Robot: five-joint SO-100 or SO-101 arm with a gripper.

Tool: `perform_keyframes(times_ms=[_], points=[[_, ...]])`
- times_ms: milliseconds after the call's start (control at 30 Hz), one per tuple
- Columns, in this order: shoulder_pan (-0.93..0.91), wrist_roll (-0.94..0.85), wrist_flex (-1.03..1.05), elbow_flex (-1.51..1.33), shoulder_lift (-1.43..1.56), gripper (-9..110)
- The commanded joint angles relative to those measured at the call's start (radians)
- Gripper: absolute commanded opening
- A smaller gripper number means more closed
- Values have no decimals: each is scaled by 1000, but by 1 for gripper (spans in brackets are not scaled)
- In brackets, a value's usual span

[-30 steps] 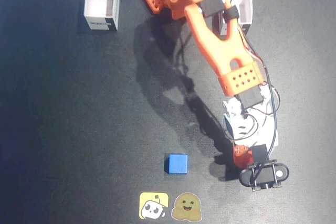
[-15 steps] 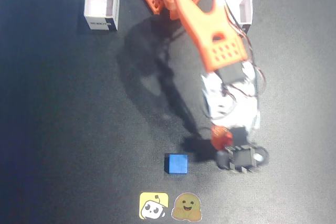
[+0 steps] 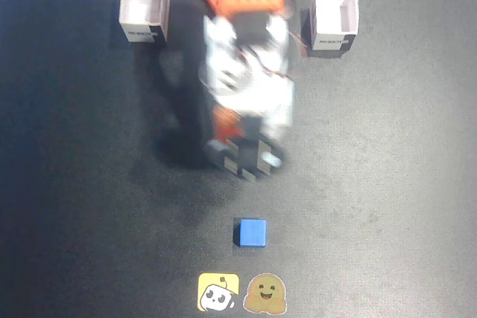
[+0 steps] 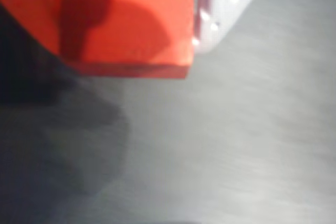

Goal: Put the red cube in the right box and the blue cube in the left box.

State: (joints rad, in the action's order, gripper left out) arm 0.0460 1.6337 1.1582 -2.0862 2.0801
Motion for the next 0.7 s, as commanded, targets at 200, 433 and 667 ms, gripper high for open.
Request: perform_keyframes(times_ms=[200,433,667], points=[[-181,-104,167,-25,193,13],[-342,-161,218,-46,222,13],[-549,-181,244,-95,262,13]])
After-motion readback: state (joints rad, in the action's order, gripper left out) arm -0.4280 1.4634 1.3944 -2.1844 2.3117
